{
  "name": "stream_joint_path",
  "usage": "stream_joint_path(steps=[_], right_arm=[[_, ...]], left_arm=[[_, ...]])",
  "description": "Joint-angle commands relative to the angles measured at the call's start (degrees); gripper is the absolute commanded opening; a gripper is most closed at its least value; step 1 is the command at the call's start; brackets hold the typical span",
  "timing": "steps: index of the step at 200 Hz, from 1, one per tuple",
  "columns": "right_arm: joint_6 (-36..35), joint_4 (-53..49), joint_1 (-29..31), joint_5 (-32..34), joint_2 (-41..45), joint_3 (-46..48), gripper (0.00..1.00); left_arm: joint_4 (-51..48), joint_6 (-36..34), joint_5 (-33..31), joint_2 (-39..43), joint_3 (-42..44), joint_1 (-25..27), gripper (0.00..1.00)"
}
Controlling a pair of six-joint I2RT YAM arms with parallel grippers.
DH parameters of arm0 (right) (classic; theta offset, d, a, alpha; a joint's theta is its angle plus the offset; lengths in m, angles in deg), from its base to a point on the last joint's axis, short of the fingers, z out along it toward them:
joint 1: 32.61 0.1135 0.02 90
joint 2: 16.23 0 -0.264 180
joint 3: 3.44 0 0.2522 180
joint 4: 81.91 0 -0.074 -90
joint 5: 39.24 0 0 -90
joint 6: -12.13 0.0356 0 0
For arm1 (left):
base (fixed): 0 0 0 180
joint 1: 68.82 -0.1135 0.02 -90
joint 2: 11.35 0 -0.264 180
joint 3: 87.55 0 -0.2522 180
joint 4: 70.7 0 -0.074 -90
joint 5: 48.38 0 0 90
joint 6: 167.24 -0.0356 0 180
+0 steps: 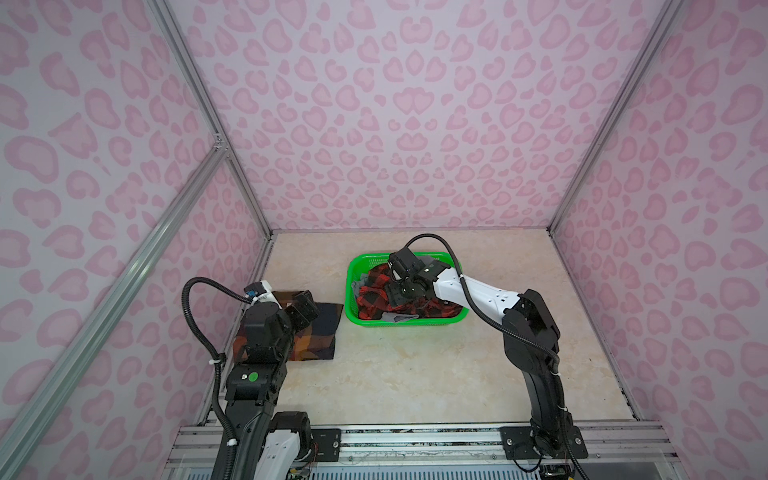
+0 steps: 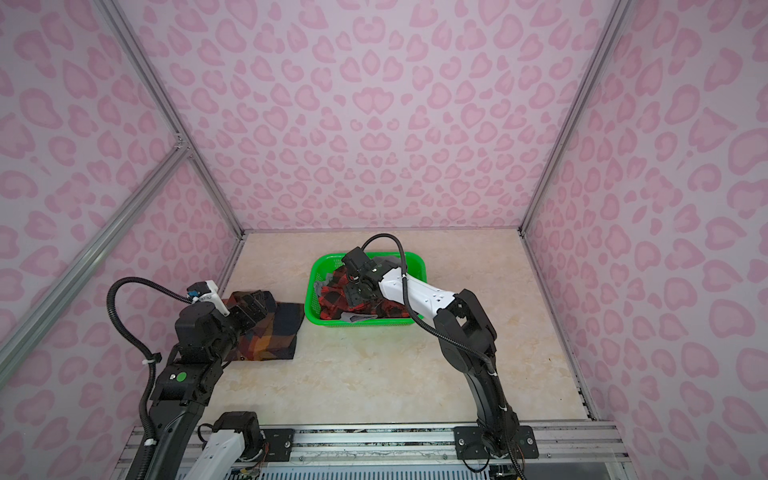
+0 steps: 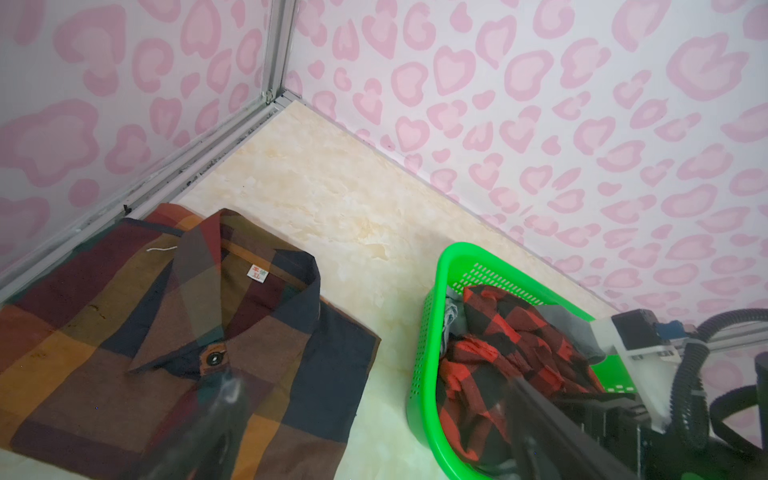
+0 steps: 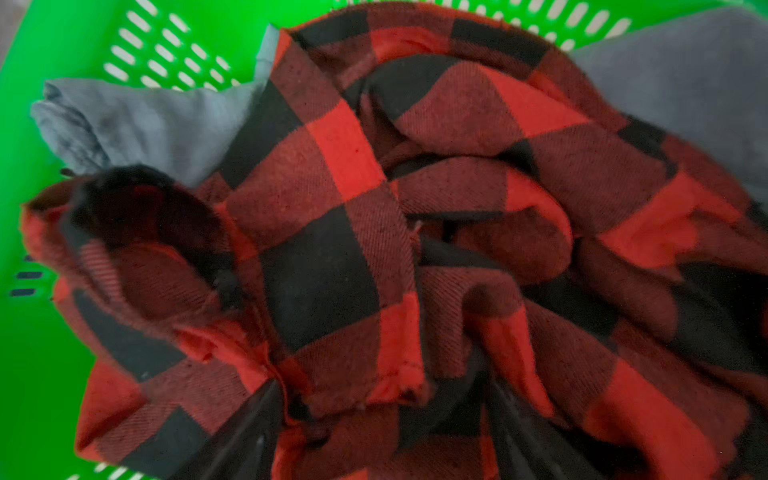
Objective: Fold and stack the long sleeve shirts
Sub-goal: 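Reach the right gripper into the green basket and grasp the red plaid shirt, then lift the red plaid shirt with the right gripper while the left gripper grasps it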
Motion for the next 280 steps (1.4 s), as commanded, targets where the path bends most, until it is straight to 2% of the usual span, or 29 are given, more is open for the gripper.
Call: stream_joint_path(steps=[1, 16, 31, 60, 82, 115, 144, 176, 206, 241, 280], right_arm=[[0.51, 2.01, -1.14, -3.96, -1.75, -0.24, 0.63], [0.05, 3.43, -1.99, -6.58, -2.34, -0.25, 0.41], [-0.80, 4.56, -2.48, -7.84, -1.89, -0.51, 0.24], [-3.40, 2.07, -2.41, -9.72, -1.09, -4.71, 0.08], [-6.90, -4.27, -0.99, -6.19, 0.99, -10.93, 0.00], [-9.33, -10.02, 1.18, -2.11, 6.12, -18.92, 0.00], [-12.43, -13.29, 3.64, 1.00, 10.40, -24.06, 0.00], [-15.10, -17.86, 5.96, 1.66, 12.87, -32.36, 0.00], [-17.28, -22.52, 8.51, -0.88, 13.73, -42.24, 0.00], [-19.13, -21.89, 13.20, -0.18, 17.66, -43.32, 0.00], [-19.48, -22.06, 15.75, -3.68, 19.52, -42.80, 0.00]], left_arm=[[-0.35, -0.70, 1.91, -0.79, -0.81, -0.04, 0.97], [-0.70, -0.69, 1.96, -1.27, -1.03, -0.08, 0.97], [-0.75, -0.77, 1.94, -1.43, -1.08, -0.05, 0.97], [-0.53, -0.92, 2.62, -1.50, -1.15, -0.17, 0.97], [0.07, -1.70, 5.62, -1.69, -1.14, -0.20, 0.97], [4.01, -2.15, 16.24, -1.28, -0.91, -0.10, 0.97], [10.13, -2.40, 25.14, 2.59, 1.00, 1.21, 0.97], [14.73, -2.66, 27.14, 8.16, 3.35, 3.42, 0.97], [19.92, 0.60, 31.04, 12.67, 4.76, 4.68, 0.97], [21.98, 1.38, 36.73, 12.81, 2.39, 7.81, 0.97], [25.56, 1.29, 37.90, 15.21, 3.27, 12.16, 0.97]])
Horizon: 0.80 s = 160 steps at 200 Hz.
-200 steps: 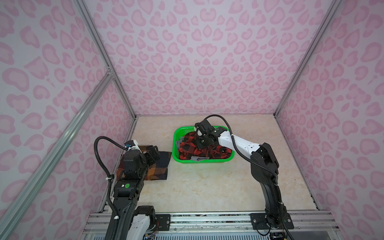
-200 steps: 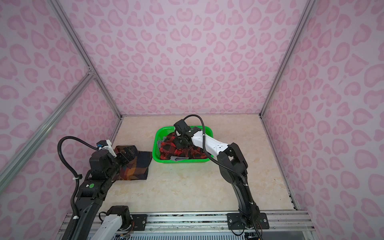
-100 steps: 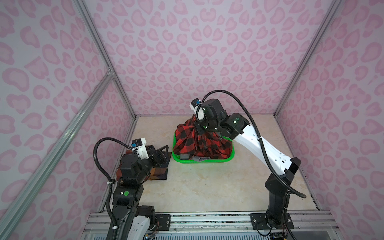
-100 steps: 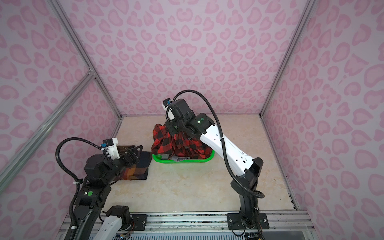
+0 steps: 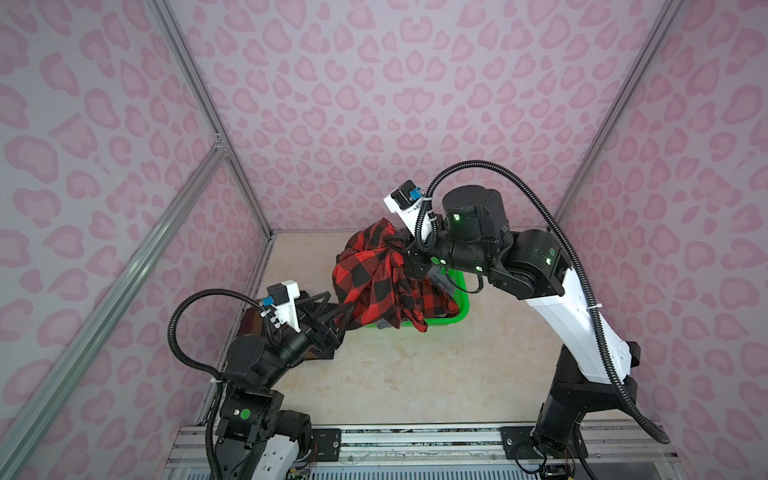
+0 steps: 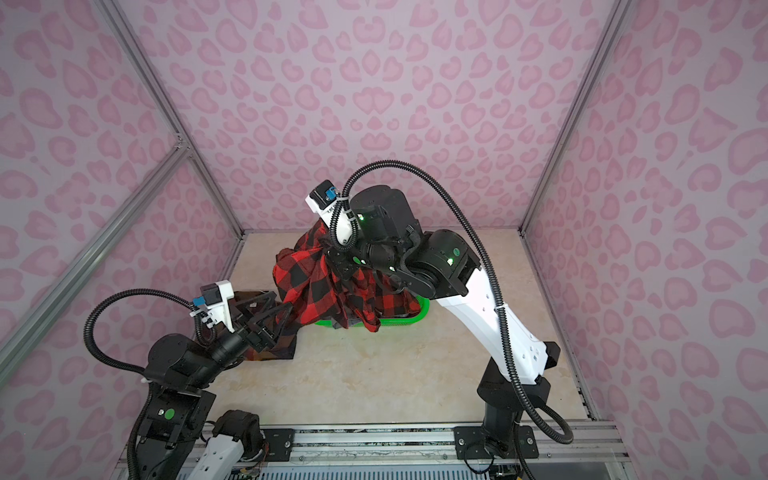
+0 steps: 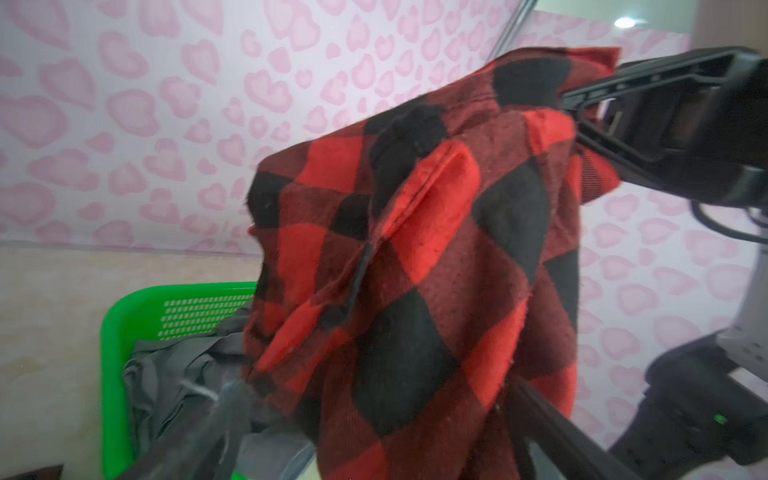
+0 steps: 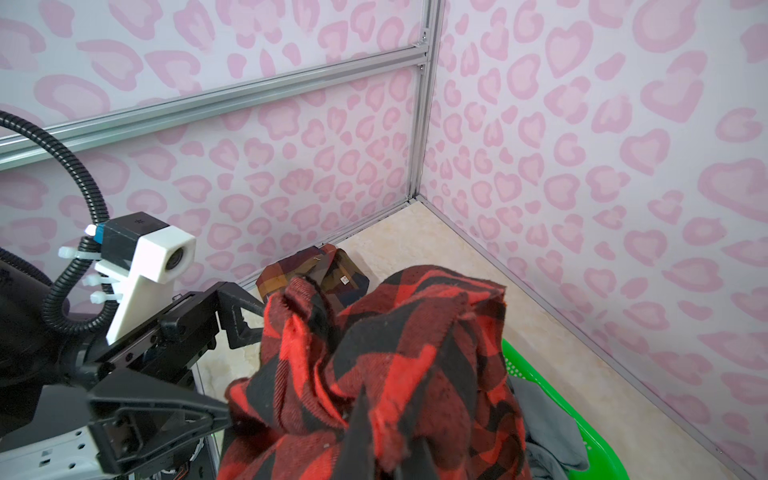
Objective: Fold and stack the long sleeve shirts
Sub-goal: 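Lift the red plaid shirt with the right gripper while the left gripper grasps it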
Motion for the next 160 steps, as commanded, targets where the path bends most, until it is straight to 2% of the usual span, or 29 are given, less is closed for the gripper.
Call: stream_joint_path(steps=[1, 32, 60, 78, 99, 107, 116, 123, 147, 160], right_arm=[[-1.04, 0.91, 1.25, -2.98, 0.66, 0.40, 0.00], [-2.70, 2.53, 4.18, -2.81, 2.39, 4.15, 0.00], [-3.26, 2.65, 6.08, -4.07, 2.36, 4.36, 0.00], [-4.49, 2.62, 8.17, -4.00, 2.42, 4.65, 0.00], [-5.37, 2.45, 9.57, -3.80, 2.70, 5.34, 0.00], [-5.44, 2.58, 9.74, -3.92, 2.88, 5.93, 0.00], [-5.23, 3.15, 9.73, -3.58, 3.31, 7.14, 0.00], [-4.96, 3.89, 9.75, -3.26, 3.79, 8.50, 0.00], [-4.11, 6.93, 9.68, -2.32, 5.91, 13.74, 0.00], [-3.11, 8.73, 9.51, -0.46, 7.19, 16.79, 0.00]], left_arm=[[4.74, 0.00, 2.47, 1.03, 0.33, 1.49, 0.97], [4.03, -0.02, 6.00, 0.56, 1.14, 1.79, 1.00], [3.10, -0.12, 7.54, -1.76, 0.65, 2.16, 0.90], [3.33, -0.24, 8.55, -2.88, 0.33, 2.30, 0.76], [3.29, -0.28, 9.12, -4.11, -0.38, 2.60, 0.56], [3.00, -0.28, 9.18, -4.44, -0.72, 2.60, 0.42], [2.43, -0.45, 8.83, -4.61, -1.20, 2.62, 0.17], [1.88, -0.33, 7.99, -4.42, -1.53, 2.61, 0.06], [1.02, 0.79, 2.66, -1.80, -2.29, 2.61, 0.04], [0.50, 2.36, -3.26, 0.44, -3.42, 2.70, 0.04]])
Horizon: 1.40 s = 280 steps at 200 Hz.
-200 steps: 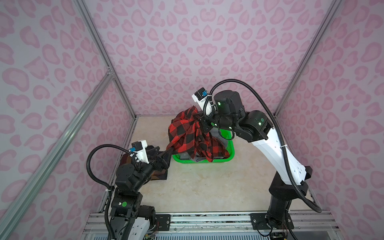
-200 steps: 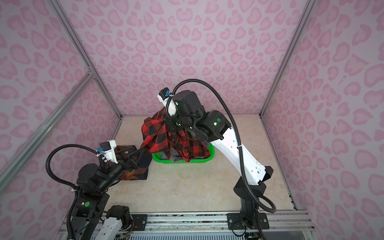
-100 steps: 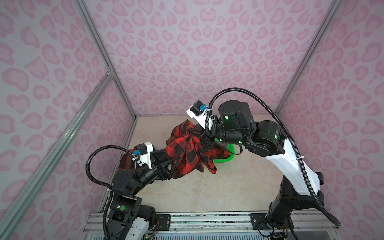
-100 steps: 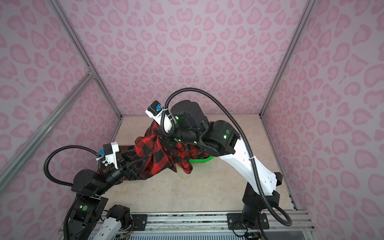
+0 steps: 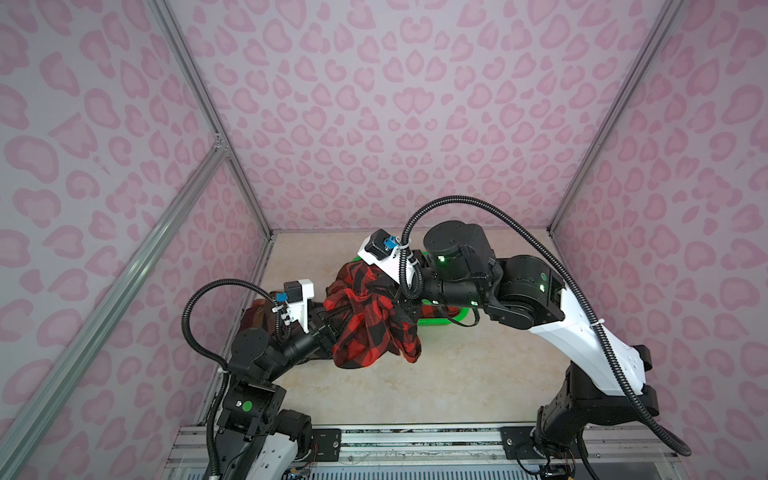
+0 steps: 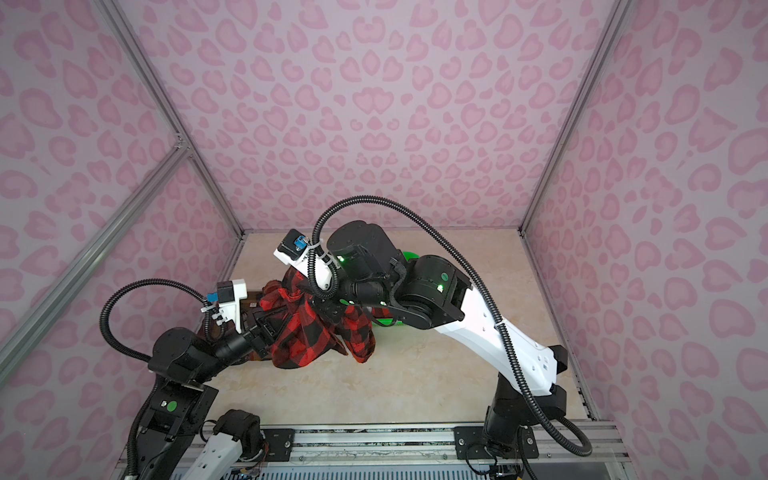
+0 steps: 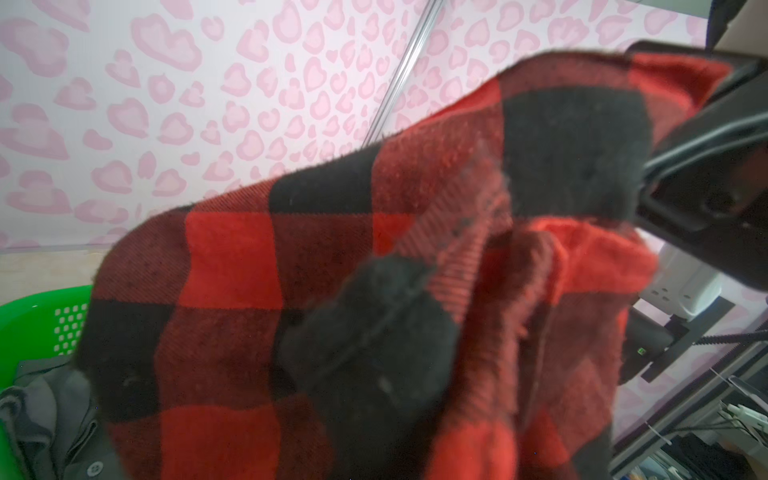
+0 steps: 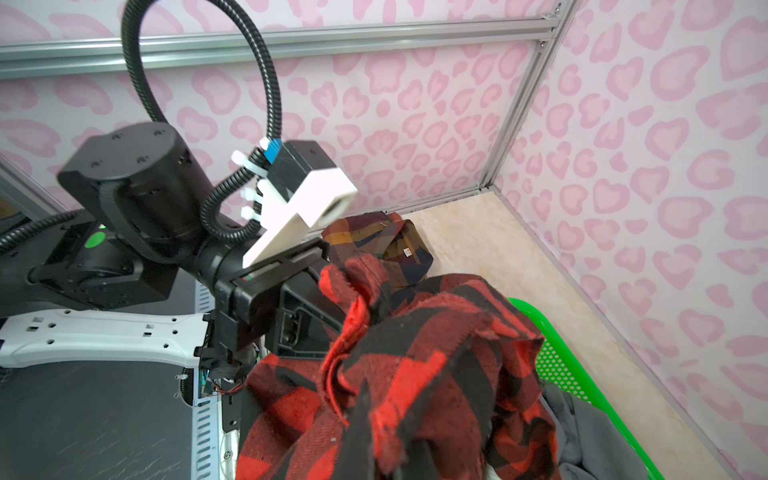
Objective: Fold and stack the long sleeve shirts
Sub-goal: 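Lift the red plaid shirt with the right gripper while the left gripper grasps it, then raise the red plaid shirt with the left gripper while the right reaches into the basket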
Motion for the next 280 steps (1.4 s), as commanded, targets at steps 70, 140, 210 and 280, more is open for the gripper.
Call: stream_joint_path(steps=[70, 140, 210, 280], right_arm=[[13.28, 11.61, -10.76, 0.33, 7.64, 19.02, 0.40], [21.56, 16.22, -25.63, -0.22, 12.12, 33.87, 0.55], [20.58, 16.00, -30.51, 3.11, -2.50, 37.64, 0.58], [21.04, 13.01, -29.69, 3.50, -23.46, 27.99, 0.57]], left_arm=[[-8.40, 13.24, -33.04, 1.33, -27.50, 0.04, 0.04], [-12.60, 10.96, -34.95, -12.14, -58.77, 0.86, 0.03], [-20.70, 6.09, -38.94, -17.86, -69.46, 6.08, 0.02], [-31.92, -1.32, -40.77, -21.37, -75.22, 9.10, 0.02]])
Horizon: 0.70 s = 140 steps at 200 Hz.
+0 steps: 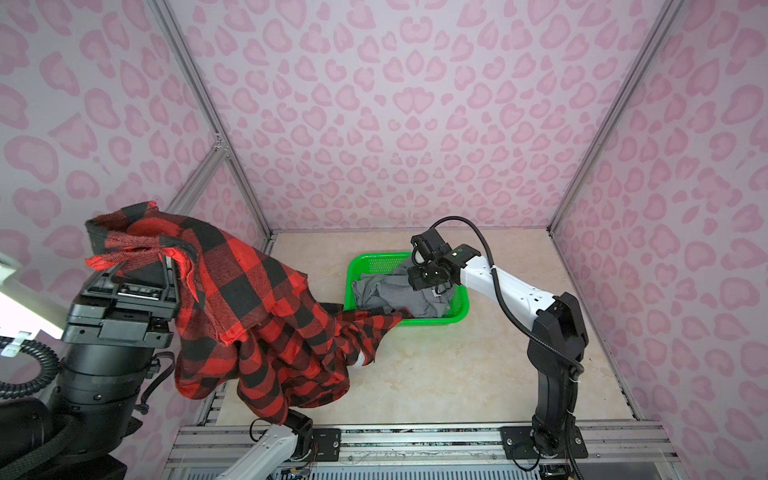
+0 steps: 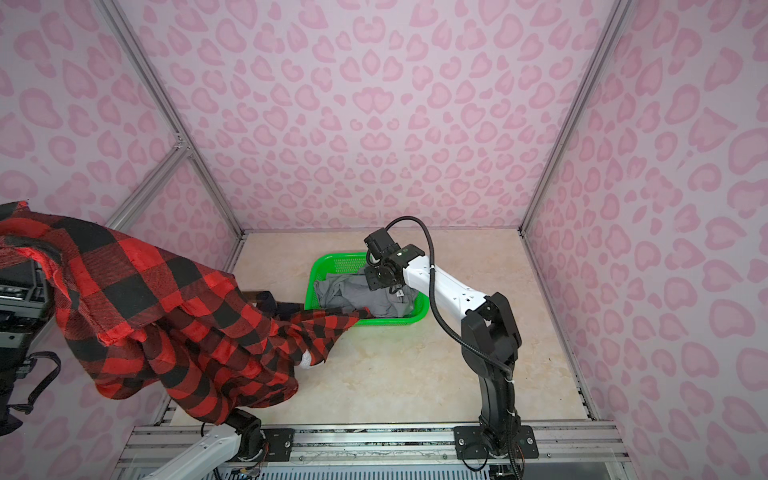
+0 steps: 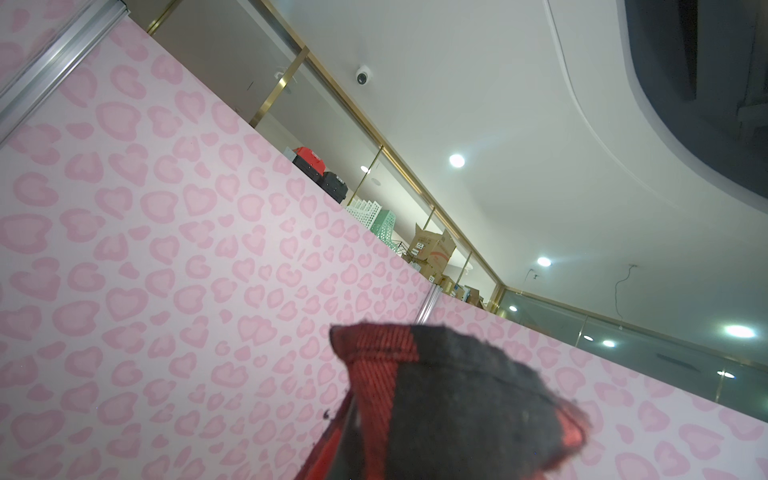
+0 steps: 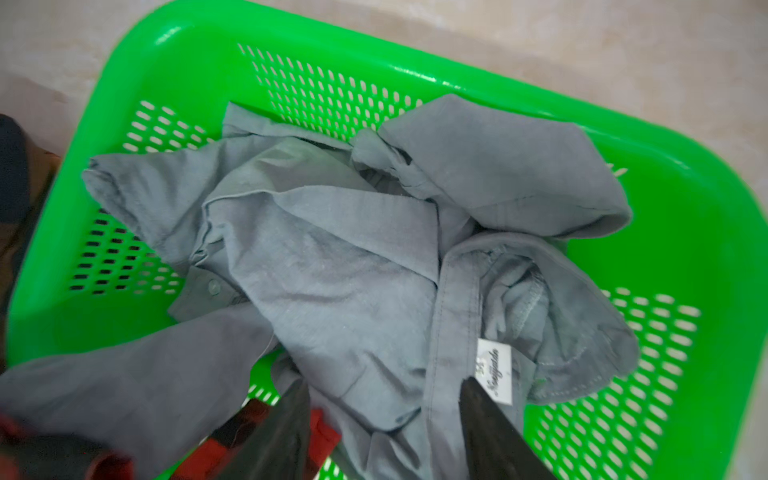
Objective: Fold and stack the long sleeve shirts
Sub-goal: 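Raise the red plaid shirt with the left gripper while the right reaches into the basket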
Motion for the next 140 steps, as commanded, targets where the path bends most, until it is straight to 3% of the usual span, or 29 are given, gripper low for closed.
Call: stream_joint_path(steps=[1, 55, 90, 140], right_arm=[[0.34, -1.48, 0.45, 1.52, -5.17, -2.07, 0.57], [4.85, 1.88, -3.35, 2.62, -13.54, -2.92, 0.54], [11.67, 3.89, -9.01, 4.64, -14.79, -0.32, 0.53], [20.05, 0.71, -19.43, 15.20, -14.15, 2.58, 0.52]], left_arm=[[-4.27, -4.76, -2.69, 0.19, 0.63, 0.18, 0.02], [-8.30, -8.79, -2.47, 3.32, 7.55, 0.80, 0.02], [-8.65, -9.23, -1.82, 3.72, 9.30, 0.88, 0.02], [-8.39, -9.71, -0.69, 2.76, 9.11, 0.97, 0.02]])
